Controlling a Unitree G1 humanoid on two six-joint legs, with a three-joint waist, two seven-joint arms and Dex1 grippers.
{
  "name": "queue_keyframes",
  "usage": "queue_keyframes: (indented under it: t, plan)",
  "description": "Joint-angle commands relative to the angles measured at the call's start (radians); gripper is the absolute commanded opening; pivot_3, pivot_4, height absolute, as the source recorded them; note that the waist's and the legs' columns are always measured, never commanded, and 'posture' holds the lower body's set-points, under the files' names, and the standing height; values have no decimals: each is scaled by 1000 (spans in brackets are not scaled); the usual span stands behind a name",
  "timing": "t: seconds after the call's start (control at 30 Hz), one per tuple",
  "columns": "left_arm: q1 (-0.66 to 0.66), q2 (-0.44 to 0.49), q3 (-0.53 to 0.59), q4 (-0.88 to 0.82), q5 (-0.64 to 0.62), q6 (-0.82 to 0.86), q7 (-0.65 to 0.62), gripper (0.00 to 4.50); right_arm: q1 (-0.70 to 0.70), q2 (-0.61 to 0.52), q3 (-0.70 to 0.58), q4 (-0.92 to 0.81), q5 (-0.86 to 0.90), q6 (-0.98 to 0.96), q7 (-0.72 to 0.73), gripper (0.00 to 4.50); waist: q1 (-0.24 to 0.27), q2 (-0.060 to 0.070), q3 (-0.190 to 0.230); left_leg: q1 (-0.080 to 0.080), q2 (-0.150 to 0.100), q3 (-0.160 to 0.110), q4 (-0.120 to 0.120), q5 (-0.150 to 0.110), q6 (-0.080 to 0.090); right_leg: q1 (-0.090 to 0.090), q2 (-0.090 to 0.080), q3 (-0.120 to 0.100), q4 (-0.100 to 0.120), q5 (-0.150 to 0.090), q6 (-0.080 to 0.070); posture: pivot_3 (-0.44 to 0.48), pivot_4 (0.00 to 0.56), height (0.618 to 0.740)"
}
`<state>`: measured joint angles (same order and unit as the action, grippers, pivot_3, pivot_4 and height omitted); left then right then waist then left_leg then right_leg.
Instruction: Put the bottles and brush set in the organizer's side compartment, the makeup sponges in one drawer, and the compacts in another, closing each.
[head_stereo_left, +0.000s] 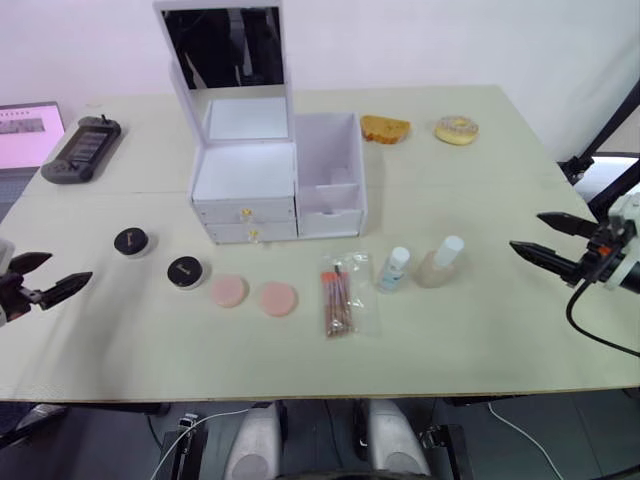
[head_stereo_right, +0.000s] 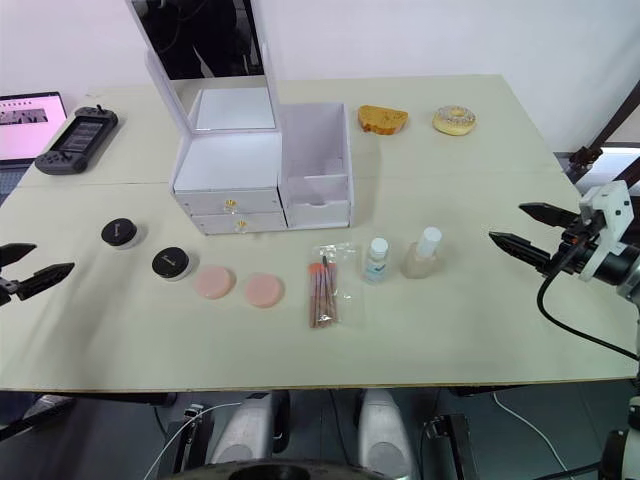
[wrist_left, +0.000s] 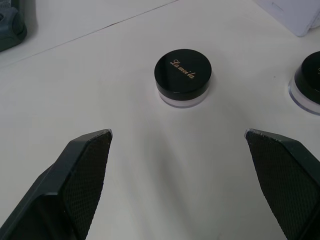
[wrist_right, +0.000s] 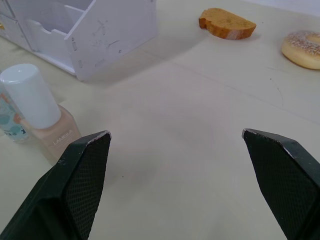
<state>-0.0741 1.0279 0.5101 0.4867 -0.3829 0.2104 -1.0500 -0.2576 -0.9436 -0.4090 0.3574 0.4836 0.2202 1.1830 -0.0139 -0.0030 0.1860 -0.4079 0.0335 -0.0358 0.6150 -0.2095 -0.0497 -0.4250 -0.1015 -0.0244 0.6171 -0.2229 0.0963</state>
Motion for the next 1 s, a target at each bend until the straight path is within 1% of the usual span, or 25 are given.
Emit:
queue_keyframes:
  t: [0.03,0.13,0.33,0.5,0.67,0.77,0.87,0.93,1.0]
  plan:
    - [0,15,25,-19,2,-26,3,4500,-12,-21,-29,-14,6,-12,0,4458,0,0,0,0,0,0,0,0,0,0,0,0,0,0,0,0,150,740]
    - [-13,13,35,-12,-6,-42,5,4500,-8,-21,-32,-16,8,-11,-2,4458,0,0,0,0,0,0,0,0,0,0,0,0,0,0,0,0,150,740]
    - [-28,24,41,18,-23,-24,-17,4500,-2,-19,-40,-15,10,-17,-5,4458,-1,0,0,0,0,0,0,0,0,0,0,0,0,0,0,0,150,740]
    - [-30,23,44,10,-30,-14,-24,4500,-5,-17,-39,-11,11,-23,-7,4458,-1,0,0,0,0,0,0,0,0,0,0,0,0,0,0,0,150,740]
    - [-21,36,59,-13,-67,51,-62,4500,3,-15,-39,-33,19,-6,-12,4458,-1,0,0,0,0,0,0,0,0,0,0,0,0,0,0,0,150,740]
    - [-5,41,86,-89,-113,115,-94,4500,27,-16,-45,-63,36,26,-6,4458,-1,0,0,0,0,0,0,0,0,0,0,0,0,0,0,0,150,740]
    - [40,47,123,-259,-187,235,-124,4500,56,-26,-54,-132,66,81,3,4458,0,-1,0,0,0,0,0,0,0,0,0,0,0,0,0,0,150,740]
    - [66,52,124,-342,-208,282,-140,4500,76,-36,-59,-179,86,121,13,4458,1,-1,0,0,0,0,0,0,0,0,0,1,0,0,0,0,150,740]
    - [51,53,95,-451,-265,354,-144,4500,115,-51,-63,-249,116,181,35,4458,2,0,1,0,0,0,0,0,0,0,0,1,1,0,0,0,150,740]
